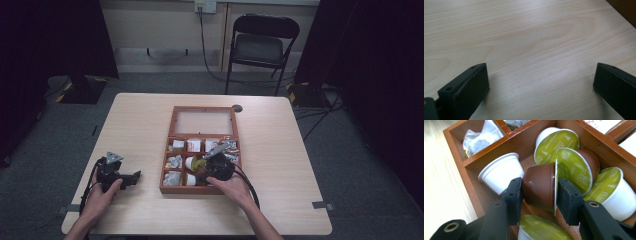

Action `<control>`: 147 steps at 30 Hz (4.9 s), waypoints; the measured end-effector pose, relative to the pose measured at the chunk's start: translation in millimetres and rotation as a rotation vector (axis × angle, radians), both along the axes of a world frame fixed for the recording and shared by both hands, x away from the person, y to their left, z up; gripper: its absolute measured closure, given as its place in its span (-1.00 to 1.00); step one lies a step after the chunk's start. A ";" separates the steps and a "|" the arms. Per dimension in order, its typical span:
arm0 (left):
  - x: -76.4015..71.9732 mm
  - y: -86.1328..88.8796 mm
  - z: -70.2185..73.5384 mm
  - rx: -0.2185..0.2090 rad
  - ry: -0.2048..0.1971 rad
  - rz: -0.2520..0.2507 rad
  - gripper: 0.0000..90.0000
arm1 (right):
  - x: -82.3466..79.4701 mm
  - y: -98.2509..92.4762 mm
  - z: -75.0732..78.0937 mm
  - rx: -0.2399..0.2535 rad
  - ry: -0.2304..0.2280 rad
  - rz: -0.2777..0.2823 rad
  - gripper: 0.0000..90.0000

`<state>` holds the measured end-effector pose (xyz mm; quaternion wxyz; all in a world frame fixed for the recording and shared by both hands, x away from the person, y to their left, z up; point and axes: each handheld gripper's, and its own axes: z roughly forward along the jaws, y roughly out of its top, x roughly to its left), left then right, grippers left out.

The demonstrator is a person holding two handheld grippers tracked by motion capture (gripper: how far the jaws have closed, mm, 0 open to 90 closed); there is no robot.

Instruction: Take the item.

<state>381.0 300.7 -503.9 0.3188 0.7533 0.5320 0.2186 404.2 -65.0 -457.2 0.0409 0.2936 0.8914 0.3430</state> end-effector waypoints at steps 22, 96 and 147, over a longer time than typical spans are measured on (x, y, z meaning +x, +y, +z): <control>0.0 0.0 0.0 0.000 0.000 0.000 -1.00 | -1.8 -14.6 14.2 0.098 -0.031 -0.025 0.27; -0.6 -0.2 -0.1 -0.007 0.002 -0.005 -1.00 | -9.0 -89.5 62.7 0.238 -0.152 -0.197 0.27; -0.3 -0.2 -0.2 -0.006 0.000 -0.004 -1.00 | -12.7 -184.0 25.1 0.171 -0.133 -0.431 0.27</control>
